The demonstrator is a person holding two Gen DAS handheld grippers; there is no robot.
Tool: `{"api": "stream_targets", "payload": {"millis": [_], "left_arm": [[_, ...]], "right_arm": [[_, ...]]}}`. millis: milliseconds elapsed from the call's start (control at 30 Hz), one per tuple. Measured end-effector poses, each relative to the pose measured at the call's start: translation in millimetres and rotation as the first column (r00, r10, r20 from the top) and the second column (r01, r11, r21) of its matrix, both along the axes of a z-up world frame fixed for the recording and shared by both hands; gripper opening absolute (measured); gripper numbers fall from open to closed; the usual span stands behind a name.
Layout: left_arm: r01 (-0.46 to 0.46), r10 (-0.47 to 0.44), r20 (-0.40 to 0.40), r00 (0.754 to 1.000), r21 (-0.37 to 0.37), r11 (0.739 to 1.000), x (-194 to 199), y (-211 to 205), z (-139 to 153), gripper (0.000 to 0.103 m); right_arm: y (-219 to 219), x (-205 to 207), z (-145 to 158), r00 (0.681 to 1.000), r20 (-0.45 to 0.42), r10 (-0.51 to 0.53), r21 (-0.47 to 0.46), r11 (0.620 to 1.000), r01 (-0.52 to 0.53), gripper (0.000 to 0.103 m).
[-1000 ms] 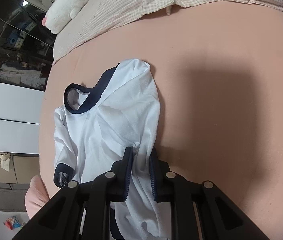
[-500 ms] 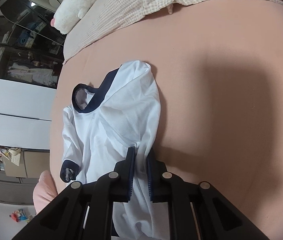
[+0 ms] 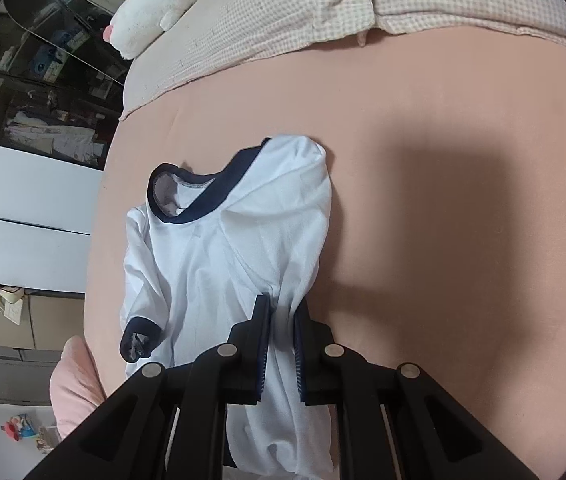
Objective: Fold clothes
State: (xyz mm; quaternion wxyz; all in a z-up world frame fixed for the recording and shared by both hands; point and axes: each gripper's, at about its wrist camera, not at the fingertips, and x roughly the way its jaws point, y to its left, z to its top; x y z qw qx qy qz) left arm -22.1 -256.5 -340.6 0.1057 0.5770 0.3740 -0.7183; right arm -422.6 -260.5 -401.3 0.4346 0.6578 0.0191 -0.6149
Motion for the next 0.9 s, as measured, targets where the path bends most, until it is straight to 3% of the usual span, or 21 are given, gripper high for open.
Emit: {"api": "stream_targets", "payload": {"millis": [167, 267, 367, 567, 900], "left_arm": [[-0.029, 0.032, -0.056, 0.998, 0.046, 0.998, 18.8, -19.3, 17.2, 0.007], [-0.04, 0.044, -0.084, 0.995, 0.052, 0.998, 41.2, -5.8, 27.6, 0.007], [-0.048, 0.051, -0.094, 0.994, 0.041, 0.998, 38.3, -63.1, 29.2, 0.007], [-0.094, 0.102, -0.12, 0.988, 0.07, 0.993, 68.1, -112.1, 42.5, 0.007], [-0.215, 0.227, -0.09, 0.97, 0.132, 0.968, 101.9, -165.0, -0.9, 0.007]], "right_arm": [[-8.8, 6.0, 17.0, 1.0, -0.025, -0.007, 0.005, 1.0, 0.007, 0.009], [-18.8, 15.4, 32.3, 0.999, -0.048, 0.01, 0.004, 1.0, -0.01, 0.009], [-32.8, 27.9, 47.1, 0.996, -0.079, 0.031, 0.013, 0.999, -0.03, 0.009], [-62.9, 51.6, 70.3, 0.994, -0.1, 0.052, 0.015, 0.999, -0.051, 0.009], [-145.4, 102.2, 68.3, 0.977, -0.137, 0.165, 0.095, 0.984, -0.153, 0.009]]}}
